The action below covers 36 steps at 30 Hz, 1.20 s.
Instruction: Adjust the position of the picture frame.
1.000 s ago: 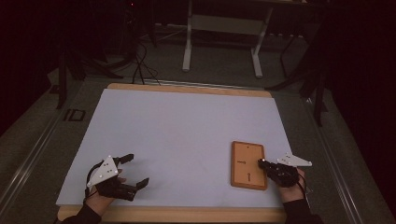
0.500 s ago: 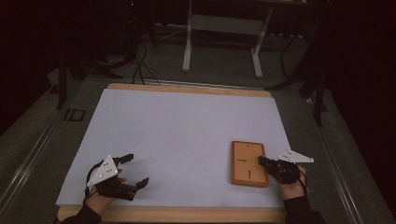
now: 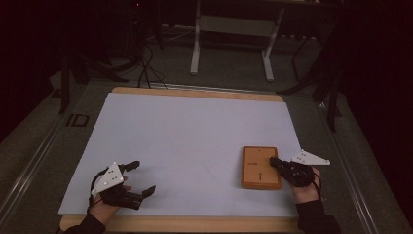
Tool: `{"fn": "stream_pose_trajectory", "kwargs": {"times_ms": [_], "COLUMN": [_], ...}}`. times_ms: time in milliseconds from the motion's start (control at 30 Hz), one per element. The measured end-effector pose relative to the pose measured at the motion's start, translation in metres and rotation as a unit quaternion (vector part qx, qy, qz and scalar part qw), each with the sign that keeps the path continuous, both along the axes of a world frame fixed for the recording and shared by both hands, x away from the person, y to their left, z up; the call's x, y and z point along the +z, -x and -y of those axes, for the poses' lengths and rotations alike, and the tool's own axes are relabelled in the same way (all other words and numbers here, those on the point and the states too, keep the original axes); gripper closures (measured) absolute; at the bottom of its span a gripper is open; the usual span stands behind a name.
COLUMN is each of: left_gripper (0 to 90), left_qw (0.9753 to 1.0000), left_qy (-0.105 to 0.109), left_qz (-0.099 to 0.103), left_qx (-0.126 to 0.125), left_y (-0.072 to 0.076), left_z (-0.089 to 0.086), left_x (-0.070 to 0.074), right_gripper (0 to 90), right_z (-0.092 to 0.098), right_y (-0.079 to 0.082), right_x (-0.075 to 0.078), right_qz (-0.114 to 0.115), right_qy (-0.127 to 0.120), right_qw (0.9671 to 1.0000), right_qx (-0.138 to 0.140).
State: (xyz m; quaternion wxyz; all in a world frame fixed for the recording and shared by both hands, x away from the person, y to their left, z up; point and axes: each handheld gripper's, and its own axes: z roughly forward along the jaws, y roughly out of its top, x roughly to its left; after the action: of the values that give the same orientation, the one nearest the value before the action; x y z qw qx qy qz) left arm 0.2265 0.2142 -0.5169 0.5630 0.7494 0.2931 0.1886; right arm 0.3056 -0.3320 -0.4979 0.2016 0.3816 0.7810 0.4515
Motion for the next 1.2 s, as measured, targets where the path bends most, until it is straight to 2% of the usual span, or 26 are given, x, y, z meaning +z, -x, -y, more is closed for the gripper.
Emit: {"fn": "stream_pose_trajectory", "kwargs": {"times_ms": [633, 900, 1200], "left_gripper": [0.0, 0.0, 0.0], "left_qw": [1.0, 1.0, 1.0], "left_qy": [-0.004, -0.006, -0.004], "left_qz": [-0.001, -0.001, 0.0], "left_qx": [-0.002, -0.003, -0.004], "left_y": [0.0, 0.0, 0.0], "left_z": [0.0, 0.0, 0.0], "left_x": [0.0, 0.0, 0.0], "right_gripper": [85.9, 85.9, 85.9], "right_z": [-0.024, -0.05, -0.09], "right_y": [-0.022, -0.037, -0.053], "right_x": [0.048, 0.06, 0.062], "right_qz": [0.052, 0.056, 0.058], "right_qy": [-0.016, -0.019, -0.034], "right_qw": [0.9979, 0.9964, 0.9932], "right_qx": [0.034, 0.06, 0.095]}}
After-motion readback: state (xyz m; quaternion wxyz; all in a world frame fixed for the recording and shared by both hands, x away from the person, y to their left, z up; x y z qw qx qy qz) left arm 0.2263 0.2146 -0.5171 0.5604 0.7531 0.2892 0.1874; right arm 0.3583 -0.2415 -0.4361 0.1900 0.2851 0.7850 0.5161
